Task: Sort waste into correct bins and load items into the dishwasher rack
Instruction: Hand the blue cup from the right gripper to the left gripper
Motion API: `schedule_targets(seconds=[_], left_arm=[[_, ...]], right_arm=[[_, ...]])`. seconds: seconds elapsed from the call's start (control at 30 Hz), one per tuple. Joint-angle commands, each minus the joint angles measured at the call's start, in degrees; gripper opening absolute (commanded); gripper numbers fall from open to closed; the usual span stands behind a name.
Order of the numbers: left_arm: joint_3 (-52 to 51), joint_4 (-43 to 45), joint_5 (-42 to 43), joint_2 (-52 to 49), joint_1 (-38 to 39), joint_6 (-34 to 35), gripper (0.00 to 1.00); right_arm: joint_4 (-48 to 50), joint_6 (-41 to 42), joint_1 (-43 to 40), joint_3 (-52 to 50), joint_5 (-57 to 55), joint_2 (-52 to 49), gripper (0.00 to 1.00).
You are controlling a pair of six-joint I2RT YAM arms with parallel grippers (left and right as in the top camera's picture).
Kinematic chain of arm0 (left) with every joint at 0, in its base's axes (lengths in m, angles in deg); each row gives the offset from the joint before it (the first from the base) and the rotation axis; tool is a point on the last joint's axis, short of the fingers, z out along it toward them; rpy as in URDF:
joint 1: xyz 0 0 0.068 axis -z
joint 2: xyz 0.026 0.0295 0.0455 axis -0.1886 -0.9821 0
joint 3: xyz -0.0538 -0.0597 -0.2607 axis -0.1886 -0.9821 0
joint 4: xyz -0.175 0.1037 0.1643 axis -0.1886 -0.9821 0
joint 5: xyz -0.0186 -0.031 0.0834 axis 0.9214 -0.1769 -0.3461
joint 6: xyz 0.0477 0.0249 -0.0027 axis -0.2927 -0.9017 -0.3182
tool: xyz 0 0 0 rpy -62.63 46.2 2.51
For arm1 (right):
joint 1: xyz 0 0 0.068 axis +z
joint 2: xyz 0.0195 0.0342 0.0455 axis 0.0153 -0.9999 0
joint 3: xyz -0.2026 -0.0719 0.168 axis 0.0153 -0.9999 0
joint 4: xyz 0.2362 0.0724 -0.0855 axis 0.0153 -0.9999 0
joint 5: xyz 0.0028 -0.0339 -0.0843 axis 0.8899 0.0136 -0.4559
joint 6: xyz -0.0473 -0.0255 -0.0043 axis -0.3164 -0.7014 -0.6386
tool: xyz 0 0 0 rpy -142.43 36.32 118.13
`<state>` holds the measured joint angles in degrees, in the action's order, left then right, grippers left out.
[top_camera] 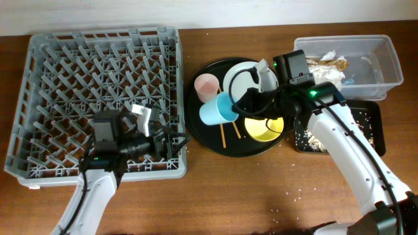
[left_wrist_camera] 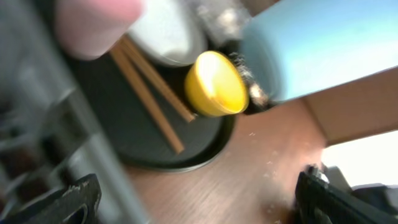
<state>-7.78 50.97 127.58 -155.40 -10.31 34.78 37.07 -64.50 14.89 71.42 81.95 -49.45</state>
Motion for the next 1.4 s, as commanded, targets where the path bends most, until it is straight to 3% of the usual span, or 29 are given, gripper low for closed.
schedule_targets(seconds=[0.0, 0.2, 0.3, 0.53, 0.63, 0.77, 0.9, 0.97, 1.2, 1.37], left_arm=[[0.8, 8.7, 12.5, -1.6, -0.3, 10.4, 1.00], [0.8, 18.3, 15.8, -1.6, -0.7, 20.0, 1.00], [0.8, 24.5, 19.2, -1.7, -3.0, 30.2, 1.00], [0.8, 24.8, 19.4, -1.7, -6.4, 48.3, 0.98], [0.8, 25.0, 19.5, -1.7, -6.4, 55.5, 0.91], [0.8, 30.8, 21.4, -1.7, -6.4, 63.7, 0.89], [0.8, 37.3, 22.2, -1.7, -6.4, 69.3, 0.91], [0.8, 41.6, 22.3, -1.7, -6.4, 72.3, 0.98], [0.8, 43.0, 22.3, -1.7, -6.4, 72.3, 0.99], [0.8, 43.0, 22.3, -1.7, -6.4, 73.1, 0.84]], right_arm=[[1.4, -9.0, 0.0, 0.4, 11.3, 1.2, 0.04], [2.4, -13.4, -0.1, 0.4, 15.9, 1.2, 0.04], [6.3, -13.0, -0.1, 0.4, 19.1, 1.1, 0.04], [11.7, -10.9, 0.1, 0.4, 22.1, 0.8, 0.04], [13.0, -10.5, 1.1, 0.4, 22.0, -0.9, 0.04], [17.6, -8.1, 3.0, 0.4, 23.3, -4.5, 0.04], [21.3, -5.7, 4.3, 0.4, 24.2, -6.1, 0.04], [23.9, -4.2, 5.0, 0.4, 24.6, -6.6, 0.04], [33.0, 0.9, 7.5, 0.4, 26.4, -6.8, 0.04], [33.3, 0.9, 10.3, 0.4, 24.1, -9.1, 0.04]])
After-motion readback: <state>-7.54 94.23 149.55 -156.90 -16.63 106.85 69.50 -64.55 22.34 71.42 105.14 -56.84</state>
